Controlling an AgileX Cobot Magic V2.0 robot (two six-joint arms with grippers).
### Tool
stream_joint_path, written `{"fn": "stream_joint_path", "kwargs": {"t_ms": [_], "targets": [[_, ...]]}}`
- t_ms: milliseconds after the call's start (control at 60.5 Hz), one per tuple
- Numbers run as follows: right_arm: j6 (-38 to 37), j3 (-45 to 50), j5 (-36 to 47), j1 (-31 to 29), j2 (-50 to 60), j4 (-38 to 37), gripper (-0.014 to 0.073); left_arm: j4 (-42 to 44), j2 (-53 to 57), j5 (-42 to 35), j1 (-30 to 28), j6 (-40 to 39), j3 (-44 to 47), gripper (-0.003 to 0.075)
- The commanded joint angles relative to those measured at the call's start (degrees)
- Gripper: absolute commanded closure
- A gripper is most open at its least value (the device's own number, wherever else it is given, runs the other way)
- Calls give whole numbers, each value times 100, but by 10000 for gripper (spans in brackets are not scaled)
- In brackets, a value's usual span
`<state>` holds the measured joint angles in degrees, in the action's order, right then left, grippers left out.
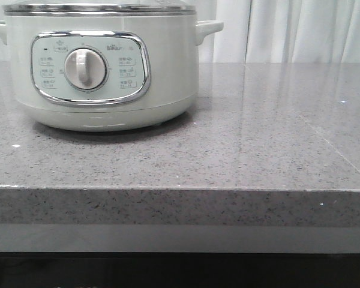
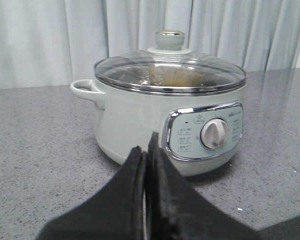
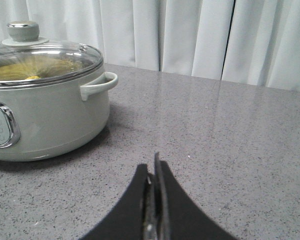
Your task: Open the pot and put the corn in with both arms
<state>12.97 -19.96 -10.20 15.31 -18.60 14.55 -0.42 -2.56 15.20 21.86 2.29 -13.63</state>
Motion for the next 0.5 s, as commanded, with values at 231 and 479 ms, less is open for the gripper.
{"fn": "stream_joint_path", "kwargs": {"t_ms": [231, 479], "targets": [[44, -143, 478, -18, -35, -19, 658, 10, 440, -459, -1291, -229, 410, 738], [44, -143, 472, -18, -46, -19, 658, -122, 427, -505, -1970, -229, 1151, 738]]}}
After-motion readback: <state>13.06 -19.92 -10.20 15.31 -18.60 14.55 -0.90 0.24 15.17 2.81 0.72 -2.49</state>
